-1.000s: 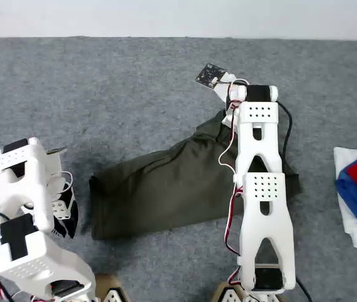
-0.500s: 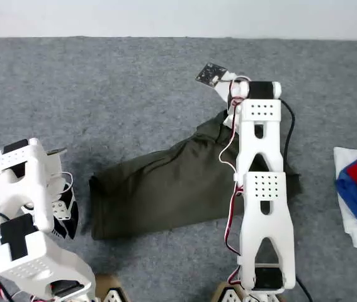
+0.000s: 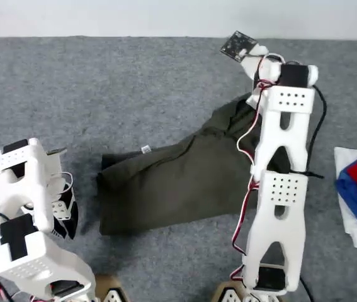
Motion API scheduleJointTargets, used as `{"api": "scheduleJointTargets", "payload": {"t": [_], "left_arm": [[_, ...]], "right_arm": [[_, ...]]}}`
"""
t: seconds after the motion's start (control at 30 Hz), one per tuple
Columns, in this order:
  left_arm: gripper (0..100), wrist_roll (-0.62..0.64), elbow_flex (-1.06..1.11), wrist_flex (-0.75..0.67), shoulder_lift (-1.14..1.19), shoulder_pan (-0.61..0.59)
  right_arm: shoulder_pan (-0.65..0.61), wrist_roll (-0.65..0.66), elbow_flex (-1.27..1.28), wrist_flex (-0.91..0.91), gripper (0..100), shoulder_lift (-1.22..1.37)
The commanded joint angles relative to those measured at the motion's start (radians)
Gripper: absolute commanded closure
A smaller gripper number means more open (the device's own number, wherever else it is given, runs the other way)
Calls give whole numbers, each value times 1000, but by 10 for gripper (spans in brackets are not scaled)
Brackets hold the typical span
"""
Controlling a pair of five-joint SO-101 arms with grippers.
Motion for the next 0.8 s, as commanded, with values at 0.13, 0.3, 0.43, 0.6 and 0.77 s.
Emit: {"api": "scheduleJointTargets", "payload": {"t": [0.13,0.3,0.43,0.6,0.77], "left_arm": [[942,15,-2,34,-3,0],[942,15,-2,34,-3,0],[942,15,-2,34,-3,0],[942,15,-1,34,-3,-2],[942,15,-1,34,-3,-2]], "right_arm": [[22,138,609,42,990,-315],[1,204,987,2,990,-469],[2,135,1140,-59,990,-489],[2,28,1152,-44,920,-493],[1,17,1134,-41,829,-575]]}}
